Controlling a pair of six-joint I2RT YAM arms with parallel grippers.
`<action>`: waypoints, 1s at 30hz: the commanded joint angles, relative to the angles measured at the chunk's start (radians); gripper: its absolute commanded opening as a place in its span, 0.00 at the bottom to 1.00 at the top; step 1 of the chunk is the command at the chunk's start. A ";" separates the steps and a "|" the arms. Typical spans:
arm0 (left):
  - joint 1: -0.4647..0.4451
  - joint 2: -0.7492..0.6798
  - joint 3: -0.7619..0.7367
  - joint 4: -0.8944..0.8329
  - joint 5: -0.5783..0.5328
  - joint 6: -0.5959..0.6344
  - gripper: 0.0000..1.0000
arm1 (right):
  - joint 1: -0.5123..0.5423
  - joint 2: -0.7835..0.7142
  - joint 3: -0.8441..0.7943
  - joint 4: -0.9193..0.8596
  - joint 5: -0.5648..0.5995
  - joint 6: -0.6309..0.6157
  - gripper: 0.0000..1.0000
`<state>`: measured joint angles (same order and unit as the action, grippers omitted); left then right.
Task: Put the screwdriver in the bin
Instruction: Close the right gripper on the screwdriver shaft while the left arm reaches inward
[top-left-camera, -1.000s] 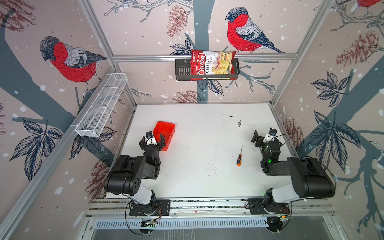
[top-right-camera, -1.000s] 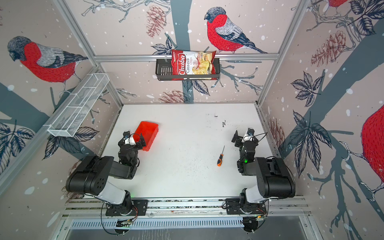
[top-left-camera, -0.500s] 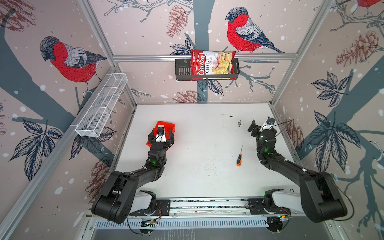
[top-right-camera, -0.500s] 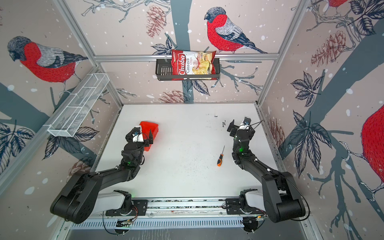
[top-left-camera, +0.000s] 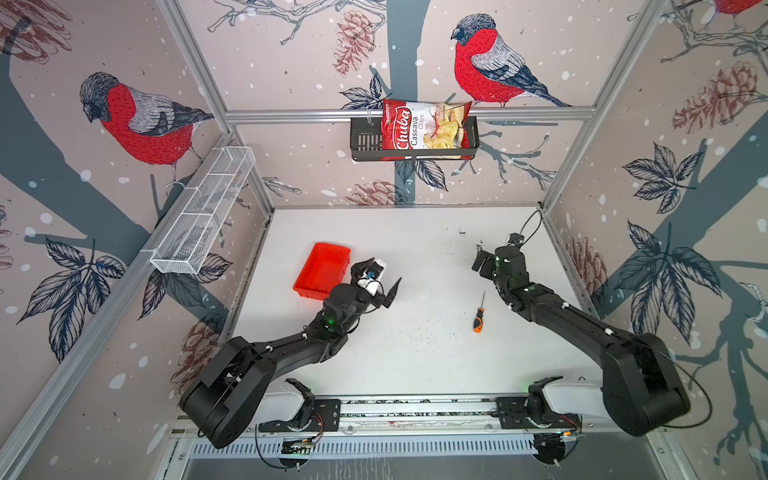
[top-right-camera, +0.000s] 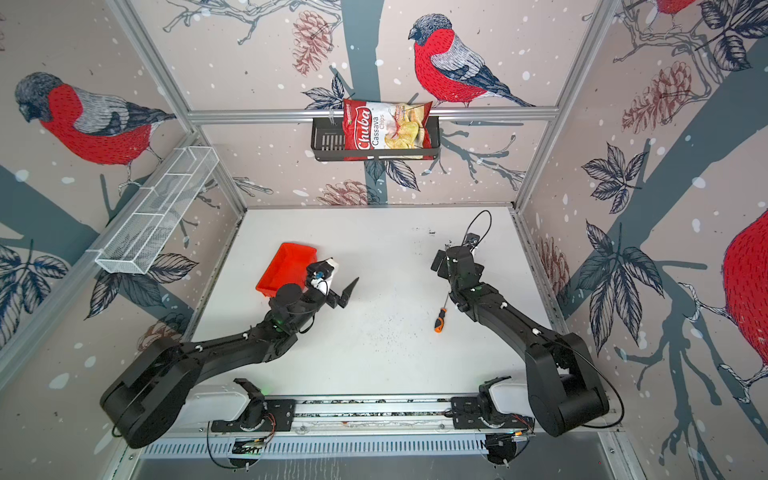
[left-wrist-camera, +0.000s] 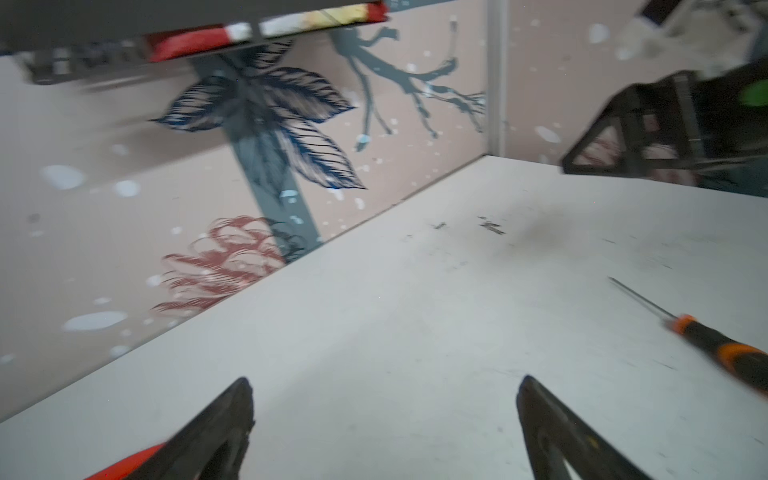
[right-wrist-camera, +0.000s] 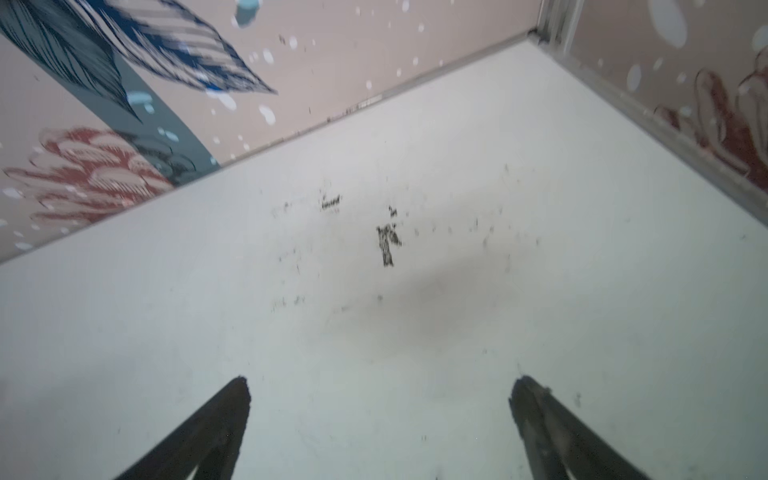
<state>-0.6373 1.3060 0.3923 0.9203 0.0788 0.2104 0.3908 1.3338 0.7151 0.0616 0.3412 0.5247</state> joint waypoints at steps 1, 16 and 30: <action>-0.041 0.025 0.017 -0.030 0.148 0.029 0.97 | 0.021 0.021 0.011 -0.168 -0.049 0.117 0.88; -0.125 0.160 0.063 -0.072 0.165 0.100 0.97 | 0.019 0.132 0.002 -0.288 -0.134 0.275 0.42; -0.131 0.183 0.092 -0.127 0.191 0.135 0.97 | 0.026 0.206 -0.005 -0.298 -0.136 0.296 0.25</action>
<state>-0.7647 1.4853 0.4744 0.7952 0.2550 0.3389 0.4145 1.5345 0.7120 -0.2241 0.2001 0.8097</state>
